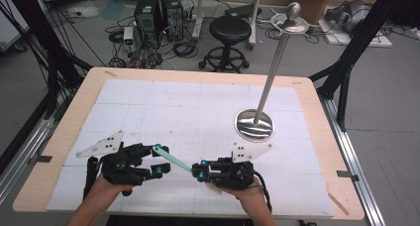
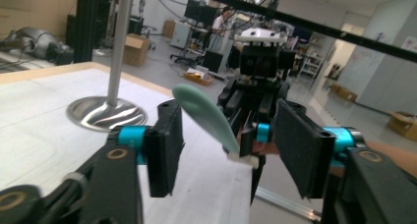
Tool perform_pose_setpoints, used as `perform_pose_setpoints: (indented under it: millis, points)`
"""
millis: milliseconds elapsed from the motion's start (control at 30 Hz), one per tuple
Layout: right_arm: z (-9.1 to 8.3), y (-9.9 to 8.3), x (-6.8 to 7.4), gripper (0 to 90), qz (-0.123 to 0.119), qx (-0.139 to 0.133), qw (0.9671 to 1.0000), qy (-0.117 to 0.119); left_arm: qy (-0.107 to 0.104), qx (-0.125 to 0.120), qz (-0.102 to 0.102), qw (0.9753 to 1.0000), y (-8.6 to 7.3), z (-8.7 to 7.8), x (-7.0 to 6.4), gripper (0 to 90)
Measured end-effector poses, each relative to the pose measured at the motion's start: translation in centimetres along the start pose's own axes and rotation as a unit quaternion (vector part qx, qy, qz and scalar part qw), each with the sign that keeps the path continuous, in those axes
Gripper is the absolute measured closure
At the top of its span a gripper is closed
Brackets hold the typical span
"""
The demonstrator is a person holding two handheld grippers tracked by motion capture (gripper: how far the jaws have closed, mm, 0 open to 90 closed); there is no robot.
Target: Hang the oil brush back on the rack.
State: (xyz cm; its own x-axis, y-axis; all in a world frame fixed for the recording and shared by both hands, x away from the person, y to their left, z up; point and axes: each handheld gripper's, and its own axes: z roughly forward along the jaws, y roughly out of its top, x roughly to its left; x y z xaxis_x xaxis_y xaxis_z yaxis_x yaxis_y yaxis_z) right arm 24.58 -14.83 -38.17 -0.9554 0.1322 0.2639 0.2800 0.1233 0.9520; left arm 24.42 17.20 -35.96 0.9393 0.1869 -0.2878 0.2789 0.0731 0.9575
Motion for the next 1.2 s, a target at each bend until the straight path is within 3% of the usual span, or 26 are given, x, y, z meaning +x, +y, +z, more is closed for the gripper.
perform_pose_setpoints:
  millis: [267,400,500,567,633,667,700,733,767,800,867,900,933,967,1100,1200]
  points:
    - [-0.1,0.1,0.0,82.6,0.000,-0.013,0.9997,0.021,-0.022,-0.021,0.004,0.9995,0.4,0.3,0.1,73.0]
    - [0.0,0.0,0.0,82.4,-0.005,-0.007,0.9998,0.020,-0.028,-0.022,0.003,0.9994,0.4,0.3,0.0,75.4]
    - [0.1,0.1,0.0,81.4,-0.008,-0.007,0.9999,0.013,-0.013,-0.019,0.006,0.9997,0.6,0.4,-0.4,75.9]
    - [0.1,0.2,0.0,73.8,-0.007,-0.003,1.0000,0.000,0.003,-0.010,0.018,0.9998,0.9,0.5,-0.8,76.1]
    - [0.3,0.5,0.2,54.9,-0.010,0.004,0.9995,-0.030,0.021,-0.004,0.023,0.9995,1.2,0.7,-1.2,76.2]
    - [0.4,0.7,0.4,52.3,-0.014,0.006,0.9989,-0.045,0.030,-0.005,0.026,0.9992,1.3,0.8,-1.4,76.2]
    - [0.6,1.1,1.2,48.8,-0.035,0.009,0.9969,-0.070,0.036,-0.007,0.025,0.9990,1.5,0.9,-1.5,76.2]
    - [0.6,1.1,1.2,48.8,-0.035,0.009,0.9969,-0.070,0.042,-0.012,0.024,0.9988,1.6,1.0,-1.7,76.2]
    - [0.9,1.6,1.8,45.9,-0.059,0.015,0.9935,-0.096,0.049,-0.012,0.026,0.9984,1.8,1.1,-1.8,76.2]
    - [0.9,1.6,1.8,45.9,-0.059,0.015,0.9935,-0.096,0.058,-0.008,0.030,0.9979,2.0,1.2,-2.0,76.2]
    - [1.2,1.9,2.4,45.1,-0.081,0.028,0.9879,-0.129,0.069,0.002,0.034,0.9970,2.4,1.5,-2.3,76.2]
    - [1.6,2.2,2.8,45.3,-0.103,0.042,0.9824,-0.150,0.076,0.007,0.036,0.9964,2.6,1.8,-2.5,76.2]
    - [1.6,2.2,2.9,45.9,-0.109,0.046,0.9803,-0.158,0.085,0.011,0.037,0.9956,2.8,2.1,-2.6,76.2]
    - [1.6,2.2,2.9,45.9,-0.109,0.046,0.9803,-0.158,0.085,0.011,0.037,0.9956,2.8,2.1,-2.6,76.2]
    - [2.0,2.6,3.2,50.7,-0.133,0.062,0.9721,-0.183,0.099,0.015,0.036,0.9943,3.3,2.8,-2.7,76.2]
    - [2.1,2.6,3.0,53.2,-0.125,0.072,0.9720,-0.185,0.091,0.017,0.025,0.9954,3.5,3.2,-2.6,76.2]
